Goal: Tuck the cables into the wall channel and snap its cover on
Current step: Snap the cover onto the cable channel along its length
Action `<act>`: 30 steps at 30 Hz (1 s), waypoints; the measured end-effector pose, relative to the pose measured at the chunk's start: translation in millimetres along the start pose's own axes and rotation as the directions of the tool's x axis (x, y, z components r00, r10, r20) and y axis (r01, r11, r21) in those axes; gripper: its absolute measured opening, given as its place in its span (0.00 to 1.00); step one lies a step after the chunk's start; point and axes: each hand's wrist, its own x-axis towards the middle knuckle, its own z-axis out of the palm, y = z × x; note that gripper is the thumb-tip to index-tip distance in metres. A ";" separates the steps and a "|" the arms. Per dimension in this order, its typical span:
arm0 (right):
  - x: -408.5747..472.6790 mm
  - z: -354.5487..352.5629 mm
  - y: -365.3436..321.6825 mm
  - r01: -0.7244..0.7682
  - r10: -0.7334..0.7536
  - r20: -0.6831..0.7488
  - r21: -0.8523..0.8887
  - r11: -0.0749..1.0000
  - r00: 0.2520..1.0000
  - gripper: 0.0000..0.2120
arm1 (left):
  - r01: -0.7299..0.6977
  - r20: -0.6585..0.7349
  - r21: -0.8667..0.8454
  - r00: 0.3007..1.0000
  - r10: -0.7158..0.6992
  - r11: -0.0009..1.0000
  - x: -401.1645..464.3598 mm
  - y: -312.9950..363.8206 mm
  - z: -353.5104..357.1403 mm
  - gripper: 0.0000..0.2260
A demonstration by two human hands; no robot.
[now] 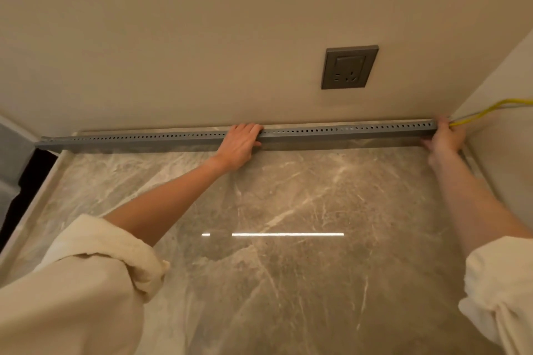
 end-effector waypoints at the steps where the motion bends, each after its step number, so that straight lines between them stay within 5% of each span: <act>1: 2.6 2.7 -3.6 -0.004 0.004 0.028 0.003 1.000 1.000 0.07 | 0.002 0.007 -0.001 1.000 -0.002 1.000 0.4 -3.3 -1.8 0.13; 6: 19.4 10.9 -8.7 0.140 -0.125 0.094 -0.170 0.975 0.988 0.15 | 0.010 0.011 -0.005 1.000 -0.010 1.000 4.7 -15.2 -9.5 0.11; 10: 19.8 10.5 -13.6 0.304 -0.324 0.011 -0.379 0.874 0.946 0.19 | -0.001 -0.021 -0.006 1.000 0.001 1.000 13.0 -16.1 -11.3 0.12; 21: 45.2 5.6 -38.6 0.312 -0.421 -0.165 -0.449 0.837 0.892 0.19 | -0.033 -0.088 -0.007 0.996 0.032 0.999 37.3 9.3 -11.1 0.16; 26: 41.2 2.6 -40.6 0.266 -0.396 -0.155 -0.520 0.811 0.905 0.21 | -0.015 -0.122 -0.005 0.992 0.014 1.000 38.8 15.6 -2.1 0.14; 30: 31.3 5.0 -33.3 0.079 -0.160 -0.221 -0.336 0.938 0.962 0.22 | -0.003 -0.137 0.013 0.991 0.005 1.000 36.0 20.2 6.4 0.14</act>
